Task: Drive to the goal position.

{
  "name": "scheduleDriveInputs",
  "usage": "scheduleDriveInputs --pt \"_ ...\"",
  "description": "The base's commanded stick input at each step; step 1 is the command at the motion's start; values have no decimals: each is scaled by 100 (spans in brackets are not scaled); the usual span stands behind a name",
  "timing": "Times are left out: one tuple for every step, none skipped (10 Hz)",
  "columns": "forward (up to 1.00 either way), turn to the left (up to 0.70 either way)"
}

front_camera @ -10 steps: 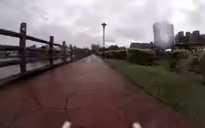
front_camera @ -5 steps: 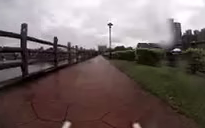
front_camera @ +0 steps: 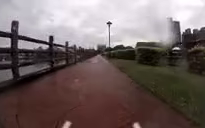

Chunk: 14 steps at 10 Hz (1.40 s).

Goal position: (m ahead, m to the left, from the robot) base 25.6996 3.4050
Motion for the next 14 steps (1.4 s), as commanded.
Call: scheduleDriveInputs --pt "50 0" --pt "50 0" --pt "50 0" --pt "50 0" --pt "50 0" --pt "50 0" --pt "50 0" --pt "50 0" --pt "50 0" --pt "50 1" --pt "50 42" --pt "50 50" --pt "50 50" --pt "50 50"
